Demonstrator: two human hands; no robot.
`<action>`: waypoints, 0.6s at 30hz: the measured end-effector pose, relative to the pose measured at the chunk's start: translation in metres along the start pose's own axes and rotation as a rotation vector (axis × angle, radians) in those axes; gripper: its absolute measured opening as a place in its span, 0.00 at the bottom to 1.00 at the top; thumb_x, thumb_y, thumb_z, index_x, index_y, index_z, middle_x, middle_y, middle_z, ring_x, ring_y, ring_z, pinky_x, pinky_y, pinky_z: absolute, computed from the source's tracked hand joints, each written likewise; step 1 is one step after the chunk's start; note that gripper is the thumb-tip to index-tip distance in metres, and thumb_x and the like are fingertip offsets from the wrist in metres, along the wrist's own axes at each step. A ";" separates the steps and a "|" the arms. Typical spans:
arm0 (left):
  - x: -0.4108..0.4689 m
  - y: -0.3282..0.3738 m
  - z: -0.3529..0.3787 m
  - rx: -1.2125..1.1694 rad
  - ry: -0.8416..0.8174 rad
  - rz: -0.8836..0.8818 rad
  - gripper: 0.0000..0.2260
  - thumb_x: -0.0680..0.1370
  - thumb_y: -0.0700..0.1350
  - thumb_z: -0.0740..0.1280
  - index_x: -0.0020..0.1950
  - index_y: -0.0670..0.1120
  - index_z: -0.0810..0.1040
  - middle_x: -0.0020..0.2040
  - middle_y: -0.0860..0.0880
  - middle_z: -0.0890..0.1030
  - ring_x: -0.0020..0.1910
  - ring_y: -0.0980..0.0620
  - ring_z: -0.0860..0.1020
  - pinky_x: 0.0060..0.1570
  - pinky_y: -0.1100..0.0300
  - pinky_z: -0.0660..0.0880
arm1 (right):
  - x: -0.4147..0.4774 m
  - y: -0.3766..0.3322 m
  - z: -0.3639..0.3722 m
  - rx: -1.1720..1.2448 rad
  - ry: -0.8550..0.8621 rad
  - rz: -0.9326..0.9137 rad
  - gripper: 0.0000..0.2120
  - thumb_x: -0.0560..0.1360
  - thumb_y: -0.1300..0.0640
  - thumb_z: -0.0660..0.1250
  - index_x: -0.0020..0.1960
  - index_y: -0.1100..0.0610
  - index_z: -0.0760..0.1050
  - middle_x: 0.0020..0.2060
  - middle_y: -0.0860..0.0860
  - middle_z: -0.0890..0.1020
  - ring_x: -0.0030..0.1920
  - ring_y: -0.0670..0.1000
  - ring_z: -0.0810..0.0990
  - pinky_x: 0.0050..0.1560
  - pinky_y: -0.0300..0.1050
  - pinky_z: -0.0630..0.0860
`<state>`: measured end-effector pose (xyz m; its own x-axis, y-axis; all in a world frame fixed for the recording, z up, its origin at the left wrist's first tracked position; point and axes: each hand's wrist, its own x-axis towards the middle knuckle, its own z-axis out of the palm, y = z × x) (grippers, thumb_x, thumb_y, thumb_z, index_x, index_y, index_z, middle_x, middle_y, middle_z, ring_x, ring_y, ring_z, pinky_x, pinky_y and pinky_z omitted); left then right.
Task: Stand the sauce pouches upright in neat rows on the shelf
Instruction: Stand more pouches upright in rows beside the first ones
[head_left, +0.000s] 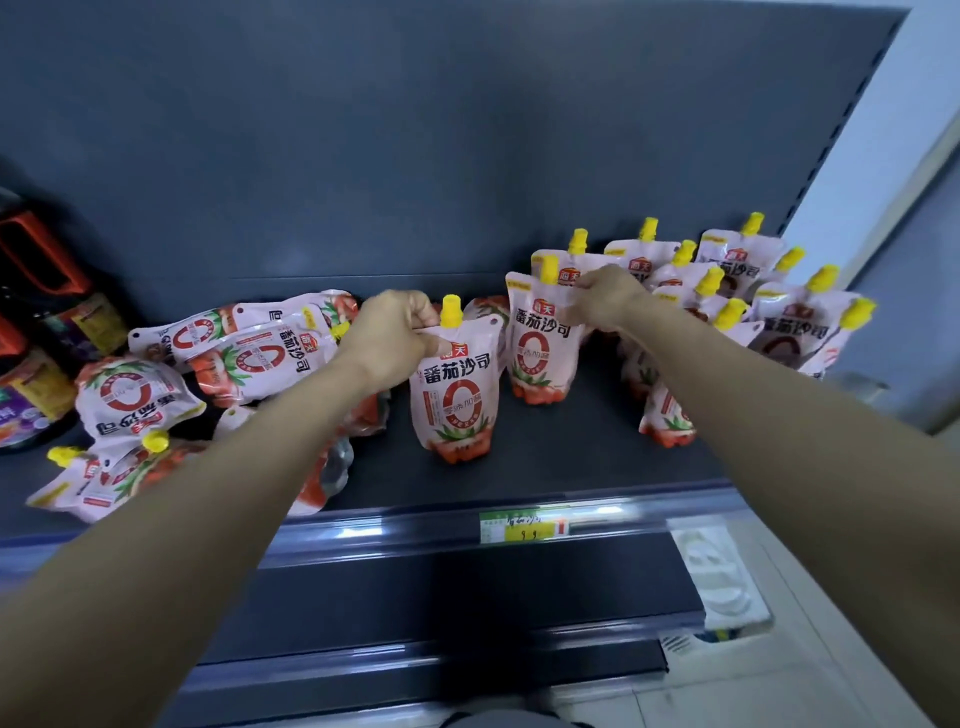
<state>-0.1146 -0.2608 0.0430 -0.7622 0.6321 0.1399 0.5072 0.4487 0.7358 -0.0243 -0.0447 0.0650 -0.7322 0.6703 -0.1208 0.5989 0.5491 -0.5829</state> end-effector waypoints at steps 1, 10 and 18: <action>0.002 0.003 0.004 -0.006 -0.011 0.009 0.14 0.69 0.37 0.74 0.31 0.50 0.71 0.37 0.45 0.82 0.37 0.49 0.77 0.42 0.56 0.75 | 0.000 0.002 -0.001 -0.033 0.025 -0.017 0.17 0.75 0.60 0.67 0.62 0.64 0.76 0.59 0.61 0.80 0.59 0.60 0.79 0.40 0.40 0.75; 0.017 0.028 0.030 0.014 -0.023 0.045 0.11 0.70 0.39 0.73 0.33 0.49 0.73 0.40 0.46 0.83 0.42 0.47 0.81 0.43 0.51 0.79 | 0.010 0.014 -0.014 -0.252 0.152 -0.070 0.11 0.76 0.62 0.63 0.56 0.65 0.79 0.49 0.60 0.82 0.52 0.58 0.80 0.47 0.45 0.75; 0.031 0.052 0.064 -0.032 -0.064 0.081 0.11 0.70 0.40 0.73 0.33 0.49 0.73 0.36 0.54 0.79 0.38 0.53 0.78 0.34 0.61 0.74 | 0.008 0.007 -0.038 -0.347 0.055 -0.104 0.13 0.75 0.61 0.65 0.57 0.66 0.79 0.44 0.58 0.80 0.46 0.55 0.79 0.47 0.43 0.75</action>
<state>-0.0860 -0.1775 0.0430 -0.6913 0.7050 0.1585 0.5524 0.3742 0.7449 -0.0136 -0.0172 0.0904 -0.7817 0.6231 -0.0261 0.6039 0.7457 -0.2815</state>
